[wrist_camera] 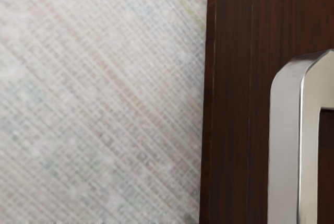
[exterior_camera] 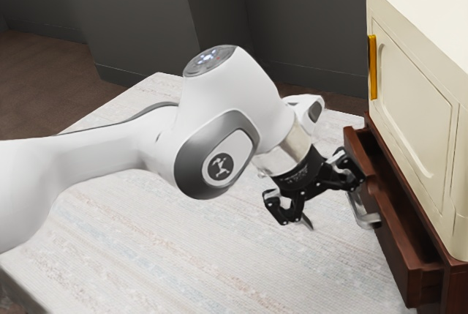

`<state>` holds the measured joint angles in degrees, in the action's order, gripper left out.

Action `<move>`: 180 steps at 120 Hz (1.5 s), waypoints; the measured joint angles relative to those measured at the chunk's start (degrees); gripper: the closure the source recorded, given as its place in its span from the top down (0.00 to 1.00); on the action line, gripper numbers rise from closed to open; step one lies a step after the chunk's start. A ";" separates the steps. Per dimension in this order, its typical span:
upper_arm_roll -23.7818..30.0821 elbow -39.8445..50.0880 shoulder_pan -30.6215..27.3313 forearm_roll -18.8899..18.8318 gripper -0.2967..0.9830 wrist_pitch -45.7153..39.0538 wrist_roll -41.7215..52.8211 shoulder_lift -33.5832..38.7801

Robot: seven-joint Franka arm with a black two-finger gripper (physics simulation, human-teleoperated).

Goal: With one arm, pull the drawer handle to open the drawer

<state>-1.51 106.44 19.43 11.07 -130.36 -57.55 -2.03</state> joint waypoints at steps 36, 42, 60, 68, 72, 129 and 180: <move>-0.78 4.24 -0.29 -0.70 0.72 0.60 0.18 4.00; -1.08 4.95 -0.18 -0.77 0.72 0.62 0.20 4.59; -1.37 7.17 -0.53 -1.51 0.72 0.55 0.26 6.69; -1.79 7.85 -0.48 -1.76 0.72 0.52 0.29 7.52; -1.98 8.23 -0.53 -1.87 0.72 0.51 0.32 7.96; -3.01 13.57 -0.78 -2.83 0.72 0.45 0.76 12.63; -5.05 18.18 -0.71 -3.87 0.73 0.46 1.48 17.76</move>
<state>-6.56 124.62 18.72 7.20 -129.90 -56.07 15.72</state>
